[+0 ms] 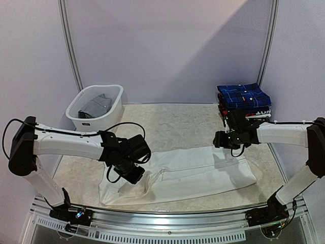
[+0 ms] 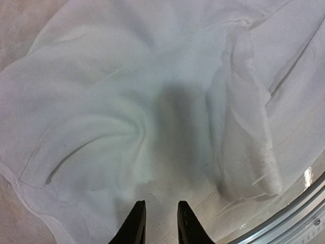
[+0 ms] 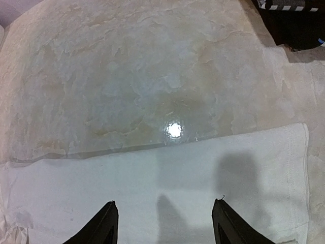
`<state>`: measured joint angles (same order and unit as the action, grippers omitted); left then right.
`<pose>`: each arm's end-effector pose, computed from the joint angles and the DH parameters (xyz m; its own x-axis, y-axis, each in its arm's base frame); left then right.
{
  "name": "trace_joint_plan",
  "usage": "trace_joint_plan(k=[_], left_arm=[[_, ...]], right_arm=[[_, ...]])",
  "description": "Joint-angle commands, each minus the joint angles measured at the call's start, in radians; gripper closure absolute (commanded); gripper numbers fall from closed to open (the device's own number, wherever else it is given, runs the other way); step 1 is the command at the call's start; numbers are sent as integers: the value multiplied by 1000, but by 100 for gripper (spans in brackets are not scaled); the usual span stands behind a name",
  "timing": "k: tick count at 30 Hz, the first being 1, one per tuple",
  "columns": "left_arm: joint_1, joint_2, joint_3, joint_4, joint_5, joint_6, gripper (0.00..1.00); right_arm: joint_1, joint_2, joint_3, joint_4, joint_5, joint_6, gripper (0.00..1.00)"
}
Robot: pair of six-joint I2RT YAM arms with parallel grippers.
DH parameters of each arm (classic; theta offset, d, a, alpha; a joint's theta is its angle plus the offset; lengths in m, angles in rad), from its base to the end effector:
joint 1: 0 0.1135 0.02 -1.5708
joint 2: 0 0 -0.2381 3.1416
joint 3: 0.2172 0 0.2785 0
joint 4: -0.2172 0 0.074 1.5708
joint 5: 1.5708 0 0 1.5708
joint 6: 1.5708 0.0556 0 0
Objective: Fold and stack the mixed laundry pile
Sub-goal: Adjust the rectangle-folded T-shirt at the center of the board, then rotate the rectangle-folded T-shirt at the center of the board.
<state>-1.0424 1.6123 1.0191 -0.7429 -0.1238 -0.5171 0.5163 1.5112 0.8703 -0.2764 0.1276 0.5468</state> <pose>0.1667 -0.2720 0.1235 -0.8427 0.4706 -0.2615 0.4900 0.8717 -0.0106 0.2976 0.1608 0.1341 -0.8094 0.1336 -0.5719 -0.0018 0.9732 0.2298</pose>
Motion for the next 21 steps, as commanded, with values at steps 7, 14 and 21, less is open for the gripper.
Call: trace_joint_plan(k=[7, 14, 21], left_arm=[[52, 89, -51, 99, 52, 4, 79], [125, 169, -68, 176, 55, 9, 81], [202, 250, -49, 210, 8, 58, 82]], right_arm=[[5, 161, 47, -117, 43, -10, 35], [5, 183, 37, -158, 39, -8, 35], [4, 194, -1, -141, -44, -17, 34]])
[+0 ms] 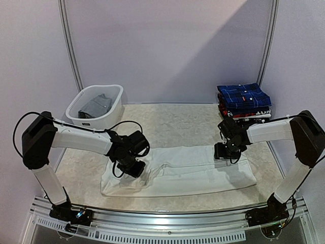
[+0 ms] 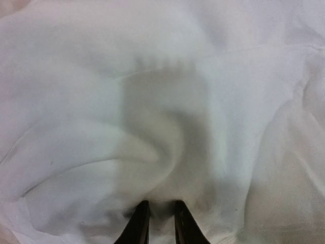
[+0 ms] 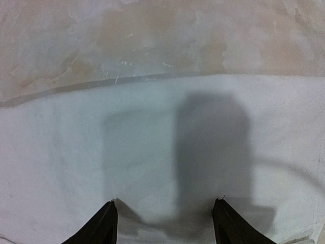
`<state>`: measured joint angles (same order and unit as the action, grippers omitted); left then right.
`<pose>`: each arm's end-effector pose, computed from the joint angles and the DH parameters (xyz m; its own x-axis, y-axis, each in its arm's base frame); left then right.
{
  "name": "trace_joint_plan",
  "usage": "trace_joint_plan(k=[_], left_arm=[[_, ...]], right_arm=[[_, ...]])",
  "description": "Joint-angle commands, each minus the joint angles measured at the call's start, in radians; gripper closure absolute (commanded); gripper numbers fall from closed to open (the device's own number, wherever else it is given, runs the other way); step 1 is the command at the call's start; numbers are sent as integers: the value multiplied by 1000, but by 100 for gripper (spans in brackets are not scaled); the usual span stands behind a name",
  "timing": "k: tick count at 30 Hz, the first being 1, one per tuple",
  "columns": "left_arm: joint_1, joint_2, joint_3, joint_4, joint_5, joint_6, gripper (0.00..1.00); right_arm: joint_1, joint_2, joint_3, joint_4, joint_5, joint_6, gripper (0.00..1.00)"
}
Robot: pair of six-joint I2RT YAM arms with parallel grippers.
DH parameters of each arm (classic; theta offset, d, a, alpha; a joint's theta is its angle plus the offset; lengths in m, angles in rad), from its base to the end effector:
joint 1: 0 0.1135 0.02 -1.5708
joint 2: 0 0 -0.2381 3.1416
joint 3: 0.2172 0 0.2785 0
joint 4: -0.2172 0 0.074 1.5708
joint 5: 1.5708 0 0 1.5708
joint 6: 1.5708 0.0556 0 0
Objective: Fold and stack the mixed laundry pile
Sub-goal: Rotate the rectangle-folded T-shirt at the center of the board.
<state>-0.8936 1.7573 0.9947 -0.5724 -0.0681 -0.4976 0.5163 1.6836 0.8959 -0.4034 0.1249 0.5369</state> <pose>0.2113 -0.2568 0.0771 -0.9018 0.3616 -0.2369 0.3837 0.9219 -0.0534 0.2896 0.1564 0.0797 -0.9241 0.0590 -0.3777 0.0267 0.9956 0.0901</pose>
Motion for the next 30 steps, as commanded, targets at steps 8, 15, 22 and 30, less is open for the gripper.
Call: trace_joint_plan(k=[8, 15, 22, 30], left_arm=[[182, 236, 116, 119, -165, 59, 84], [273, 437, 422, 69, -136, 104, 84], [335, 572, 681, 5, -84, 162, 83], [358, 636, 793, -8, -40, 197, 83]], right_arm=[[4, 66, -84, 48, -189, -8, 35], [8, 106, -99, 107, -273, 23, 35], [54, 131, -169, 247, -431, 145, 35], [238, 116, -143, 212, -523, 236, 35]])
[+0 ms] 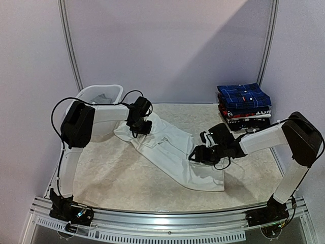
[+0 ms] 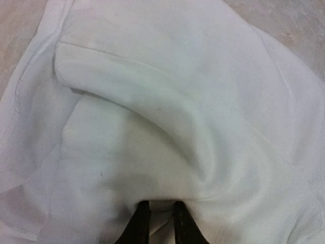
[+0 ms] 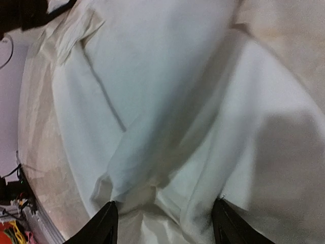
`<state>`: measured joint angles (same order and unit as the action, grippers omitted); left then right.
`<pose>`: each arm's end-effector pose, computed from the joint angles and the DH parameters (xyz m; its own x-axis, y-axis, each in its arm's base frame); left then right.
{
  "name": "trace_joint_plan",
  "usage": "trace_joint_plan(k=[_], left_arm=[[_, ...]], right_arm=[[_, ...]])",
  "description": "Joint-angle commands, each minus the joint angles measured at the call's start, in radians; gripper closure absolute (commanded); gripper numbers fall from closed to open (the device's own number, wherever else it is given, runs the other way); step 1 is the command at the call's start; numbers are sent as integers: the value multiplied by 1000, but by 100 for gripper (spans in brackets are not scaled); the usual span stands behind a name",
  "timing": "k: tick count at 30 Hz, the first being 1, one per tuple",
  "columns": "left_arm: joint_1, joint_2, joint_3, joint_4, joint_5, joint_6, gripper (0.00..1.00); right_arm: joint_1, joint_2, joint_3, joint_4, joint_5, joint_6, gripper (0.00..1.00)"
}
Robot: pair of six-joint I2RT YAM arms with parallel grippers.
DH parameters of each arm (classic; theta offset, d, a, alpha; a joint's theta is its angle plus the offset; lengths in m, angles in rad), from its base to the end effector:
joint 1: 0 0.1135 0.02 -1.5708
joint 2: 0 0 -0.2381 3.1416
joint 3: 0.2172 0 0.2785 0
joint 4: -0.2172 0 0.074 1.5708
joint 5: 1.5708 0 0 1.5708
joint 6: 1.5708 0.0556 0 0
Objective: Fold and stack the mixed laundry pile
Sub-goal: Rotate the rectangle-folded T-shirt at the center of the board.
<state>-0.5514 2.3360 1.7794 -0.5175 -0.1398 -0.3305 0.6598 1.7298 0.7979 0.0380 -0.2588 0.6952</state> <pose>0.4377 -0.2601 0.0790 -0.8583 0.1506 -0.4905 0.1942 0.9802 -0.0388 0.2663 0.2246 0.0665 -0.9336 0.0594 -0.3532 -0.1578 0.8171 0.5544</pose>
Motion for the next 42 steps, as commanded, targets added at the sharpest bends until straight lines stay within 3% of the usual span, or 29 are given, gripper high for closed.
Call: trace_joint_plan(k=[1, 8, 15, 21, 26, 30, 36, 40, 42], left_arm=[[16, 49, 6, -65, 28, 33, 83], [12, -73, -107, -34, 12, 26, 80], [-7, -246, -238, -15, -43, 23, 71], [-34, -377, -370, 1, -116, -9, 61], [-39, -470, -524, 44, -162, -72, 51], [-32, -511, -617, 112, -175, -117, 50], [2, -483, -686, 294, -103, -143, 50], [20, -420, -668, 359, -55, -146, 53], [24, -384, -650, 373, -39, -150, 60]], right_arm=[[96, 60, -40, -256, -121, 72, 35], [94, -48, 103, -496, 102, -56, 33], [92, -53, 219, -574, 326, -133, 30], [90, 19, 303, -600, 391, -192, 26], [82, 41, 350, -639, 439, -234, 16], [62, 67, 369, -636, 424, -243, 13], [-5, 107, 329, -626, 406, -237, 15], [-14, 106, 297, -625, 395, -239, 24], [-14, 110, 283, -627, 376, -243, 31]])
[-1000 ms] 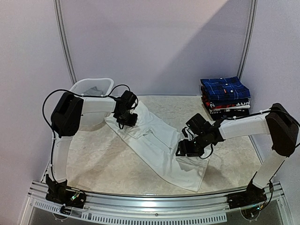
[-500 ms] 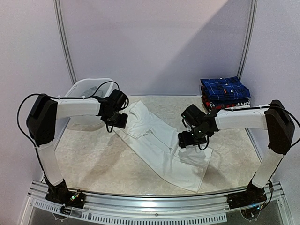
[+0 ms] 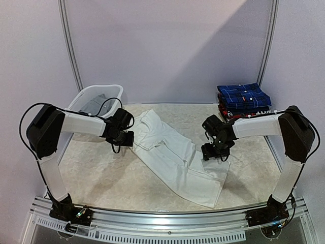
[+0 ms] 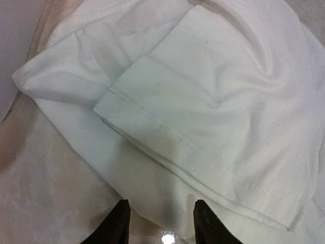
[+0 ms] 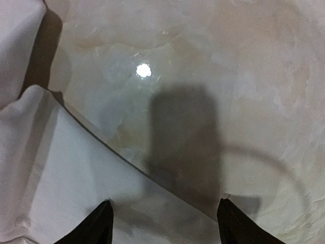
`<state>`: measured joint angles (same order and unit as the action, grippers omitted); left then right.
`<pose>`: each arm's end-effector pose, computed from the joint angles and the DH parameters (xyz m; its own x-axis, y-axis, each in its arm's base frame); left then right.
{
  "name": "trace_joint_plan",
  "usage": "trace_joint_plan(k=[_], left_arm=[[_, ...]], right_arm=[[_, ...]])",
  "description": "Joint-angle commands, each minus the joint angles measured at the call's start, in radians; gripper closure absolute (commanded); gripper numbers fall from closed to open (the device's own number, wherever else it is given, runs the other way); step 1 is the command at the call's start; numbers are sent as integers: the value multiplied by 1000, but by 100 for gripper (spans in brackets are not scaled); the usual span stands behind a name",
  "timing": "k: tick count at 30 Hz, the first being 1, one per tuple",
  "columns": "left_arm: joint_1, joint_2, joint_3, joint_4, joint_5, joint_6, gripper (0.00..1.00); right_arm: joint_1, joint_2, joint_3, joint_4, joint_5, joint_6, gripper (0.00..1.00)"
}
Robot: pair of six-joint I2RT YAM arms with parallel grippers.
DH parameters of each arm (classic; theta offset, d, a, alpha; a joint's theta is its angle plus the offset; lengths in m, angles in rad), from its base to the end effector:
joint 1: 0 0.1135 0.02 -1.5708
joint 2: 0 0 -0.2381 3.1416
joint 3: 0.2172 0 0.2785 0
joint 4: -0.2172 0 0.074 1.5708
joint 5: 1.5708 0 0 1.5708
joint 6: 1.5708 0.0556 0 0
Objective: Fold and stack the mixed laundry pile
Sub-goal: Rotate the rectangle-folded T-shirt at the center of the board.
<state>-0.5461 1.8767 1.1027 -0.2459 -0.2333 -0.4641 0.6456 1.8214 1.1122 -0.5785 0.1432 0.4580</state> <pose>0.3444 -0.1943 0.0842 -0.8310 -0.0046 -0.5563 0.0335 0.9977 -0.0582 0.2928 0.2106 0.0887 -0.9371 -0.1580 -0.3111 -0.1665 0.9860 0.0006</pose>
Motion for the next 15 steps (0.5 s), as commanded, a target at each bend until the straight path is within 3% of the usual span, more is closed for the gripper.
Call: trace_joint_plan(k=[1, 7, 11, 15], left_arm=[[22, 94, 38, 107, 62, -17, 65], [56, 199, 127, 135, 113, -26, 100], [69, 285, 227, 152, 142, -15, 100], [86, 408, 430, 57, 210, 1, 100]], right_arm=[[-1, 19, -42, -11, -39, -8, 33], [-1, -12, -99, -43, -69, -9, 39], [0, -37, -129, -60, -148, -6, 41], [6, -61, -221, 9, -262, 61, 40]])
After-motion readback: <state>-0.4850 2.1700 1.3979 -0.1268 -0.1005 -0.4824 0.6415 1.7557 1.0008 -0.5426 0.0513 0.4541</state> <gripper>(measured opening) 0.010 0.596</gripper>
